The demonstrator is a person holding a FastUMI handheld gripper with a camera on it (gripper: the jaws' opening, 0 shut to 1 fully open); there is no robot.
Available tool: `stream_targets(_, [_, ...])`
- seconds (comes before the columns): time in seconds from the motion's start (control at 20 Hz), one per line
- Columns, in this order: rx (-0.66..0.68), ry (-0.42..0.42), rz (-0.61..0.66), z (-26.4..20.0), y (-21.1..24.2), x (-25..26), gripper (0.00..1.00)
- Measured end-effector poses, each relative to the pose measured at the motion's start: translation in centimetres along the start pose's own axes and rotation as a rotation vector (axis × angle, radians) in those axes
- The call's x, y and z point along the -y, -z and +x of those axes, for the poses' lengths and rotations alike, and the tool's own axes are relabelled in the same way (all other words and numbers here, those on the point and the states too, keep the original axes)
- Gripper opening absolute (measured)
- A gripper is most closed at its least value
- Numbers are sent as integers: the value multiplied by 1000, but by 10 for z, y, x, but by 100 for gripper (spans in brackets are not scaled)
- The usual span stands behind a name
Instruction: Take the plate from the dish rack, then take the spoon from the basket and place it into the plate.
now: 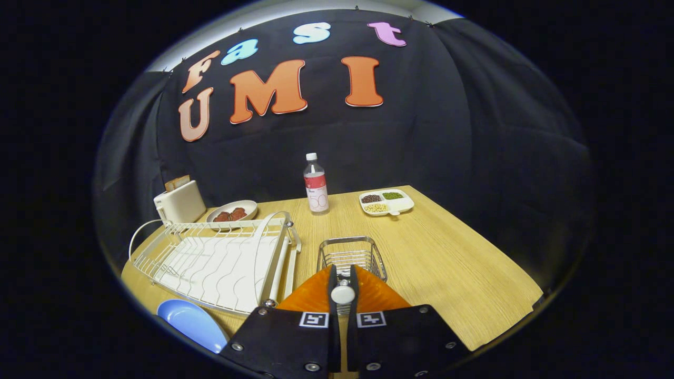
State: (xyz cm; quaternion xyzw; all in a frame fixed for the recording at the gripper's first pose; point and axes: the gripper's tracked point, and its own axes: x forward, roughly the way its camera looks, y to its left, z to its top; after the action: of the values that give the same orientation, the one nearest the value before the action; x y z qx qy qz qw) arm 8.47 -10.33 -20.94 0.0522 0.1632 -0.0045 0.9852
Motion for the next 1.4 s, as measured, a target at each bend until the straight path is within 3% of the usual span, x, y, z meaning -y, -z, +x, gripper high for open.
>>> stream_targets(0.35, [75,24,-28,-41,-44,-4,5])
stream_targets(0.7, [130,-3,-49,-98,-79,-56,5])
stream_targets(1.1, [101,-97,-65,-153,-50,-153,5])
stream_targets(1.4, [57,-169,-85,-169,-11,-208,5])
